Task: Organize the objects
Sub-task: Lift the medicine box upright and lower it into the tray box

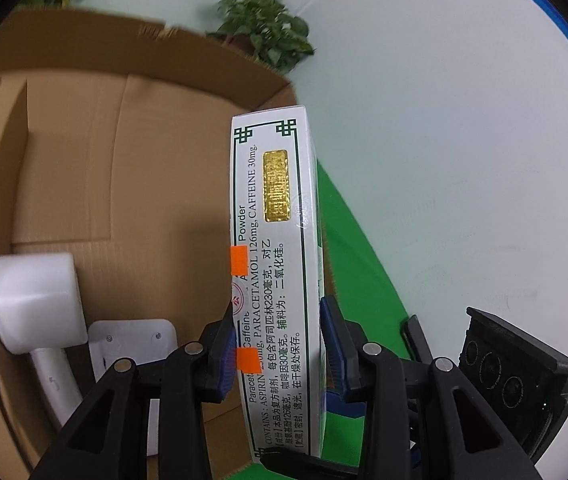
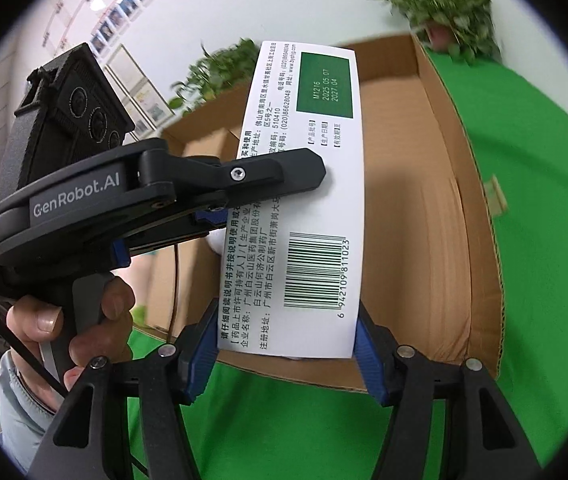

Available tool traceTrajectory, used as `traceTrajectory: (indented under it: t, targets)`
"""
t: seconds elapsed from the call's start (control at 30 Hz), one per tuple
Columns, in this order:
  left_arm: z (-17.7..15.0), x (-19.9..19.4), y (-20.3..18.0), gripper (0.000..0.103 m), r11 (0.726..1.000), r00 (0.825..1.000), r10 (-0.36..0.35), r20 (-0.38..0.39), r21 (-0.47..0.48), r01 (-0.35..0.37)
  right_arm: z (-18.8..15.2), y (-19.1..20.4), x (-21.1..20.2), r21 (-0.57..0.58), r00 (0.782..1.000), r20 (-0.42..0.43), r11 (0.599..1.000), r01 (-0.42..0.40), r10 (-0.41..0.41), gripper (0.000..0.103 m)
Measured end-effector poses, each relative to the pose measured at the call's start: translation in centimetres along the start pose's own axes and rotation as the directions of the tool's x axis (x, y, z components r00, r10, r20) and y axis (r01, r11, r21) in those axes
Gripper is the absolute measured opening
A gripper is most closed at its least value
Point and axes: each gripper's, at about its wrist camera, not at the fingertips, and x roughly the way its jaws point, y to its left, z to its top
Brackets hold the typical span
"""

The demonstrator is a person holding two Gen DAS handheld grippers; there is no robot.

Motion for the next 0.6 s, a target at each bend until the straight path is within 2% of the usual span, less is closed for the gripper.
traceTrajectory:
  t: [0.2, 0.37, 0.6]
  targets:
    - [-0.5, 3.9, 2.5, 0.038, 0.999, 0.999, 0.011, -0.051, -0.035, -0.013, -0.6, -1.8, 2.3, 0.017, 0.997, -0.056, 0.999, 0.048, -0.047, 0.06]
    - [-1.0, 5.3, 4.0, 0.042, 0.997, 0.997, 0.023, -0.073, -0.072, -0.028, -1.0, -2.3, 3.8, -0.004, 0.989, -0.107, 0.994, 0.107, -0.107, 0.06]
    - [-1.7, 5.2, 3.7, 0.048, 0.995, 0.989, 0.097, -0.108, -0.017, -0.099, -1.7, -1.4, 5.1, -0.066, 0.965, -0.13, 0.973, 0.22, -0.227, 0.06]
